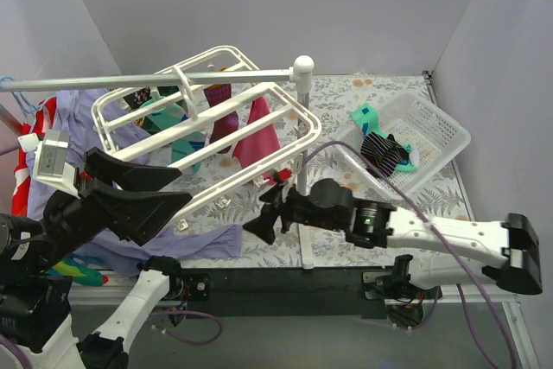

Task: Remove the socks clipped to the hanger

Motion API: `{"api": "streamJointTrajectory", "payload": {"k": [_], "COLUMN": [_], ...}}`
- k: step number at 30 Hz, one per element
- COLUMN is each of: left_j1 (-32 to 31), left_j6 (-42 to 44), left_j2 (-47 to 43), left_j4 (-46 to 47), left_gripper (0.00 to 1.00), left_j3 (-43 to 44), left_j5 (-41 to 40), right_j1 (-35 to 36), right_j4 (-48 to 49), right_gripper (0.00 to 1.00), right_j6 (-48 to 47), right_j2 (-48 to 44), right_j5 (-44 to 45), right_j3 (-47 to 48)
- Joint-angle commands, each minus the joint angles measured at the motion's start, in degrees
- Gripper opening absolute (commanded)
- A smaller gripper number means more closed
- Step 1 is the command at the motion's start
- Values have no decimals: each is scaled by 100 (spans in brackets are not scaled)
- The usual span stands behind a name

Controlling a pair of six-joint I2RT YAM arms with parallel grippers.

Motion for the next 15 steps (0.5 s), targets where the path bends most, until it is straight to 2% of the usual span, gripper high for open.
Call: {"api": "streamJointTrajectory", "payload": {"k": [1,4,9,15], "left_j1": [43,35,35,35], "left_j6": [-33,-50,-103,-129], "left_j2": [-97,-106,-97,-123], "left_j4": [-172,-180,-189,-216], "left_gripper": [67,67,66,65], "left_j3": [-145,-181,-172,-164], "left_j5": [48,30,39,30], "right_j1": [-217,-393,-464,-473], "right_j4": [-872,-1320,-1672,-1805], "right_gripper": [87,80,76,68], "right_j6": [-51,-121,-665,-1254], "right_j2": [-1480,-1878,-1879,-1783], "right_j5": [1451,1698,1927,2279], "right_j3": [446,902,1728,2028]}}
